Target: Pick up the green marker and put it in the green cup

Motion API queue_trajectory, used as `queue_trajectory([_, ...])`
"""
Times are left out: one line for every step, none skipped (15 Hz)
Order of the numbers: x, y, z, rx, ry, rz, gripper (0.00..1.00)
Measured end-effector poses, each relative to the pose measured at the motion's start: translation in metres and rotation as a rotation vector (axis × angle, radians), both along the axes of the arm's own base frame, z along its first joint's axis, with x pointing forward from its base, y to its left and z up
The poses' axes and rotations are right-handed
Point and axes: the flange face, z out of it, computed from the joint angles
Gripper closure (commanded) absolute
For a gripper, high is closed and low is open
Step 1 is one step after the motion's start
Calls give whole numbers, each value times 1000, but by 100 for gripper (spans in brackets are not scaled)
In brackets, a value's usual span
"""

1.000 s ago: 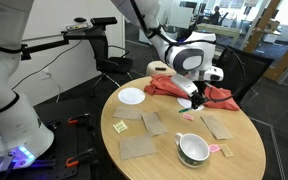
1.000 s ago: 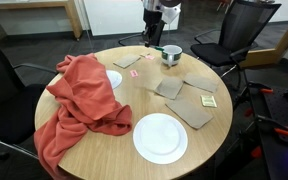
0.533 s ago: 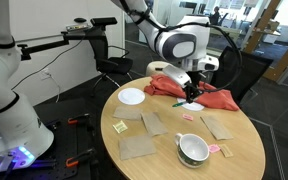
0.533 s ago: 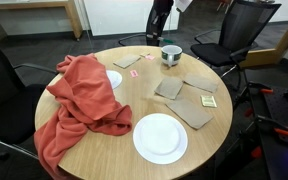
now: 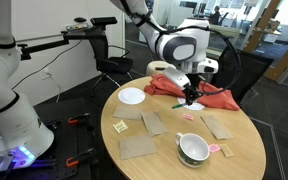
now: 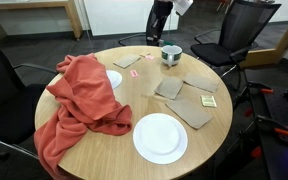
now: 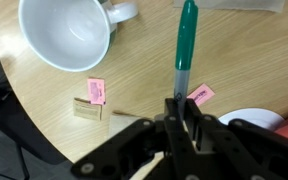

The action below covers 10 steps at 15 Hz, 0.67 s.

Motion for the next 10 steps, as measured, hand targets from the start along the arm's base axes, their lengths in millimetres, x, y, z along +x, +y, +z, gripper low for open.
queue_trajectory([0,-1,0,-13,-3,-26,97])
queue_trajectory([0,-3,0,-27,-9,-57,97])
queue_trajectory([0,-4,1,-44,-17,-93,97])
queue_trajectory([0,-5,1,-61,-23,-131,97])
queue_trajectory([0,-6,1,-80,-29,-169,97])
queue_trajectory([0,-6,1,-102,-38,-211,97])
queue_trajectory([0,-6,0,-124,-48,-251,97])
queue_trajectory([0,-5,0,-147,-61,-294,97])
queue_trajectory([0,-3,-1,-171,-78,-337,97])
queue_trajectory([0,-2,-1,-194,-97,-383,97])
